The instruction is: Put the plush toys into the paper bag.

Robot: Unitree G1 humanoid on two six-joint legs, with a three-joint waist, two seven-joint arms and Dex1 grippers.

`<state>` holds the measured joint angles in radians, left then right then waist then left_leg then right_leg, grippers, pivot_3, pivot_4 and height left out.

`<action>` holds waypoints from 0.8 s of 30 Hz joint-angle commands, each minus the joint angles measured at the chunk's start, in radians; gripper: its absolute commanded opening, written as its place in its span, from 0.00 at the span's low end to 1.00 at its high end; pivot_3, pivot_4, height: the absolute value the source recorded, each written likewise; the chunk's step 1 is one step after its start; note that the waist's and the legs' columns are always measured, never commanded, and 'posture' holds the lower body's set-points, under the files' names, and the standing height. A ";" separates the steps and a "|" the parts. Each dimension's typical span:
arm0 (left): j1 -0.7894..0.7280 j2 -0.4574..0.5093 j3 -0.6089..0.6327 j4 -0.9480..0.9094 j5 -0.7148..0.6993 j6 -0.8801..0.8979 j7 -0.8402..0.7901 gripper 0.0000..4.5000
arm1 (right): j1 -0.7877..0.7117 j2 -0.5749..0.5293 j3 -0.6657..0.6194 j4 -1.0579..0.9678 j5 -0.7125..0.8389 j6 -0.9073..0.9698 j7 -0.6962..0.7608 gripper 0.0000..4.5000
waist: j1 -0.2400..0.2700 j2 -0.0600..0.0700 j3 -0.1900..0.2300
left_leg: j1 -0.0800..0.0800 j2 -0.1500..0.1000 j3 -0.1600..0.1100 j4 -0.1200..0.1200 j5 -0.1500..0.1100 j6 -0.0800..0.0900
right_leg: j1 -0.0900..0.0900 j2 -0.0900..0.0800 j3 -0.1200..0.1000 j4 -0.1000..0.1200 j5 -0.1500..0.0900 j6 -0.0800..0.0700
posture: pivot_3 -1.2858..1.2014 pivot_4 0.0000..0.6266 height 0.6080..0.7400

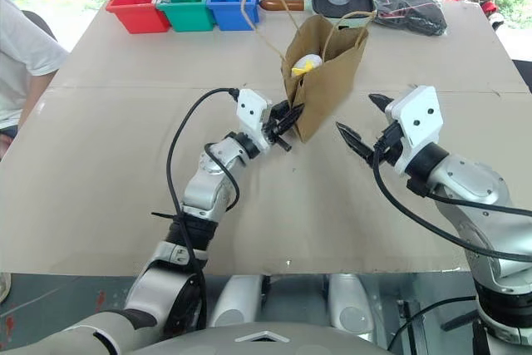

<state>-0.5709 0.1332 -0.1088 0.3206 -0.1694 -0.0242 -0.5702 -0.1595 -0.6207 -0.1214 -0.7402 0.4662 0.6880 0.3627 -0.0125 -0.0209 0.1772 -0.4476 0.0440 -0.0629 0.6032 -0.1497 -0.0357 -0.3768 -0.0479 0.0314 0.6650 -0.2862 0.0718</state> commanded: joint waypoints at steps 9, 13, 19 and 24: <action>-0.284 0.266 0.146 0.352 -0.265 -0.161 -0.855 0.00 | 0.396 -0.010 -0.250 -0.155 0.027 -0.220 0.185 1.00 | -0.002 0.000 0.000 | 0.000 0.000 -0.001 0.000 0.000 0.000 | 0.001 0.000 -0.001 0.000 0.000 0.000 | 0.52 0.24 1.00; -0.327 0.392 0.042 0.506 -0.266 -0.316 -1.039 0.00 | 0.589 0.011 -0.364 -0.202 0.083 -0.267 0.273 1.00 | -0.004 0.000 -0.001 | 0.001 0.000 -0.002 -0.001 0.000 0.000 | 0.002 0.000 -0.002 -0.001 0.000 0.000 | 0.52 0.24 1.00; -0.354 0.441 -0.058 0.728 -0.224 -0.499 -1.044 0.00 | 0.659 0.038 -0.353 -0.209 0.068 -0.303 0.269 1.00 | -0.002 0.000 -0.001 | 0.001 0.001 -0.001 0.004 0.000 0.000 | 0.003 0.000 -0.002 0.001 0.000 0.000 | 0.52 0.24 1.00; -0.367 0.448 -0.091 0.766 -0.226 -0.511 -1.044 0.00 | 0.631 0.039 -0.301 -0.200 0.051 -0.301 0.249 1.00 | -0.001 0.000 -0.001 | 0.000 0.001 -0.001 0.007 0.000 0.000 | 0.003 0.000 -0.002 0.001 0.000 0.000 | 0.52 0.24 1.00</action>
<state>-0.9181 0.5616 -0.1866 1.0752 -0.4045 -0.5286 -1.6099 0.4777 -0.5806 -0.4195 -0.9256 0.5175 0.4084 0.6176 -0.0137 -0.0212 0.1758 -0.4475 0.0455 -0.0642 0.6098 -0.1498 -0.0355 -0.3737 -0.0477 0.0296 0.6660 -0.2863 0.0721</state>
